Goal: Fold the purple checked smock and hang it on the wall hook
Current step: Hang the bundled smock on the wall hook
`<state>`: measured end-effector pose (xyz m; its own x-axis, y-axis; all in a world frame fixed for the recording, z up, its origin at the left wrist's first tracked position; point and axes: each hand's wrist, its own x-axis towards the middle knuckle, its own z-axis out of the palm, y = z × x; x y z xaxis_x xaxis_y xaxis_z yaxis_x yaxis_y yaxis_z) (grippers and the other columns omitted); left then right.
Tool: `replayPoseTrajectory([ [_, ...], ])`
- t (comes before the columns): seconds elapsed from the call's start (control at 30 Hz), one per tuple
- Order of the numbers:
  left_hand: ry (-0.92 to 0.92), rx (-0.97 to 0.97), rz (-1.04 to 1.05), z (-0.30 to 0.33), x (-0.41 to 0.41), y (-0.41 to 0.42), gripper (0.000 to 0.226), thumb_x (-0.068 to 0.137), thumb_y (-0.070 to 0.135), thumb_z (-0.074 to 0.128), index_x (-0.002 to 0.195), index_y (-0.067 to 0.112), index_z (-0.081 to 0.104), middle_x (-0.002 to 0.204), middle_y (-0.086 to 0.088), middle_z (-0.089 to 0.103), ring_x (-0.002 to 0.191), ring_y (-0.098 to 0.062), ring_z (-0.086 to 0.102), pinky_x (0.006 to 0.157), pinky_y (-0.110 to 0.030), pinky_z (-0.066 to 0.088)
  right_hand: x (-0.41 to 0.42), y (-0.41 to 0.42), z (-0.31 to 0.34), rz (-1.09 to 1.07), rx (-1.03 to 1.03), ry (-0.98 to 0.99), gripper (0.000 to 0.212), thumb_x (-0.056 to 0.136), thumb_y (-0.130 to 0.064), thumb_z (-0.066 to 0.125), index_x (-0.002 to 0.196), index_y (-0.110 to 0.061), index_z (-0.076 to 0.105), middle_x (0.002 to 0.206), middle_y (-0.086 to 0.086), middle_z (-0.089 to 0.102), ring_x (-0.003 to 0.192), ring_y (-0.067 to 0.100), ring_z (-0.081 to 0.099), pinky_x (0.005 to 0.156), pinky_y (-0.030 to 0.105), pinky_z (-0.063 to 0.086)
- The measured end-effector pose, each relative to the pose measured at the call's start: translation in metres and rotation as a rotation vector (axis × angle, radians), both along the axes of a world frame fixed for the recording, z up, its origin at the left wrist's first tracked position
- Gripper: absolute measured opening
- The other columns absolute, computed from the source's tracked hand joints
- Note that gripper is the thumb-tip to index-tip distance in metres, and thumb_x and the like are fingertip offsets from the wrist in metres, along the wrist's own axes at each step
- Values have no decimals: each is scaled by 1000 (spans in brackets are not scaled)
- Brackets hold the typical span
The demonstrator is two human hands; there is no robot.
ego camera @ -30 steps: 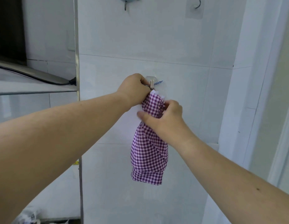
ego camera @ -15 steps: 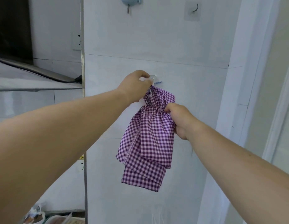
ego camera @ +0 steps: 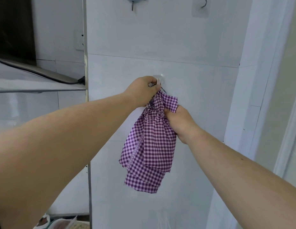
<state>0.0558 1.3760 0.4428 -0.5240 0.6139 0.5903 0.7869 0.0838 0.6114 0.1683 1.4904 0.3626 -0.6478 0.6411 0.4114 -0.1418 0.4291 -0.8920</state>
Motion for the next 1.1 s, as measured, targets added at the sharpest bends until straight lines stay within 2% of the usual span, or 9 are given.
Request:
replayPoseTrajectory([
  [0.1,-19,41,-1,-5,-1,1,29,104,39,60,129,25,67,108,4,67,93,-21,70,83,-45,64,4,-1,-3,52,-94,82,34,94,-50,74,112,-21,73,107,2,81,100,23,78,96,45,62],
  [0.17,-31,92,33,-13,2,-1,32,103,46,59,127,25,60,107,7,65,92,-14,68,79,-38,61,5,0,-3,139,-132,103,48,81,-48,84,115,-16,75,107,4,82,99,24,79,97,46,62],
  [0.27,-200,57,56,-36,10,-3,45,98,59,58,115,18,58,102,5,66,90,-10,65,73,-28,54,4,4,-2,154,-101,93,33,88,-31,86,117,-15,77,108,4,82,101,25,79,97,48,62],
  [0.37,-351,-160,-17,-52,14,-4,57,94,69,56,115,17,68,104,-1,74,94,-20,70,84,-36,58,1,6,-1,132,-73,108,22,94,-22,81,115,-15,79,105,5,82,97,25,80,94,48,63],
  [0.47,-412,-77,-110,-61,12,-1,42,104,57,50,123,22,64,110,1,73,98,-18,70,85,-35,57,-1,7,-1,146,-95,127,26,93,-22,83,117,-15,78,106,5,82,97,25,80,93,48,64],
  [0.53,-471,15,-186,-72,11,3,39,107,51,45,132,26,61,116,2,74,104,-20,71,97,-42,57,-4,4,-7,156,-136,162,28,93,-19,82,120,-13,76,107,5,82,98,25,80,91,46,64],
  [0.77,-520,91,-268,-81,12,6,31,110,42,42,127,30,65,118,4,75,107,-20,72,102,-45,55,-8,6,-13,126,-162,211,28,94,-10,79,122,-13,74,107,3,82,98,23,80,83,37,65],
  [1.0,-491,77,-270,-90,12,4,36,108,46,46,136,29,62,122,5,74,109,-18,72,103,-44,55,-7,6,-28,121,-149,200,30,96,-22,79,124,-15,73,110,1,81,99,19,79,91,40,64],
  [1.1,-536,18,-308,-89,9,-7,51,103,52,58,143,21,50,131,3,68,110,-15,69,94,-35,57,2,9,-33,119,-192,125,58,88,-49,83,133,-17,65,117,1,79,103,20,78,96,45,62],
])
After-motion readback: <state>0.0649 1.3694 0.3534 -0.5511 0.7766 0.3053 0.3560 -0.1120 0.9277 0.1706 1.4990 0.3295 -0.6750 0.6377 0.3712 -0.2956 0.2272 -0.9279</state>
